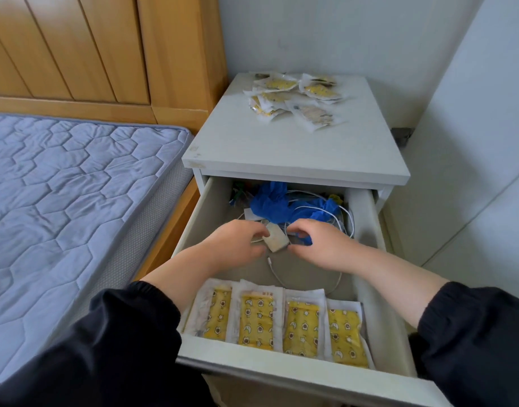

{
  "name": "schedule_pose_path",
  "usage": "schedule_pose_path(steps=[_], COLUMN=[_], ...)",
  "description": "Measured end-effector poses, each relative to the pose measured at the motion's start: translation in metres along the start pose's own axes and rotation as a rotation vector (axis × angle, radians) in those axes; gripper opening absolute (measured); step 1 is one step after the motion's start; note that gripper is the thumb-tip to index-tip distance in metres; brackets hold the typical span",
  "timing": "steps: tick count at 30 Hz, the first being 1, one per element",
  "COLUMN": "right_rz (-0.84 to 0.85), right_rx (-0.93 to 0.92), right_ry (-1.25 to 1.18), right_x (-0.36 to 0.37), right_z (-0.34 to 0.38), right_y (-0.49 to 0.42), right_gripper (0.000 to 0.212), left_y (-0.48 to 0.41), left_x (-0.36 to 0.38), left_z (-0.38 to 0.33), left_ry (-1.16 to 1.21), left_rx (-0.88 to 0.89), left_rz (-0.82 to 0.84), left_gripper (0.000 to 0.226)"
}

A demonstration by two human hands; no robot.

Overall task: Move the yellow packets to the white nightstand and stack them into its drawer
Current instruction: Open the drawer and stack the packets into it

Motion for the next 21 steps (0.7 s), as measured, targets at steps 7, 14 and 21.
schedule_pose_path(steps=[7,14,21], right_rz=[-0.255,-0.408,-0.515], right_rx=[-0.073,-0.070,0.098], right_ry=[-0.062,-0.028,0.174], right_x=[-0.094,-0.140,-0.141], right_z=[0.017,0.011,-0.016], right_y=[-0.015,-0.042,-0.085], right_gripper=[0.031,0.031,0.063], left_y=[-0.021,-0.067,-0.115], left_x=[-0.083,-0.107,-0.109], left_z=[-0.032,-0.033,-0.005], left_ry=[0.177,0.146,0.215], left_rx=[0.080,0.056,-0.092], left_rz=[-0.327,-0.424,-0.405], left_gripper=[0.028,0.039,0.074])
Point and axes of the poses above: each hand's wrist, its own y-axis away from the middle knuckle, its own x-axis out of the palm, z = x × y, the point moved 6 cm from there along -y, towards the middle knuckle
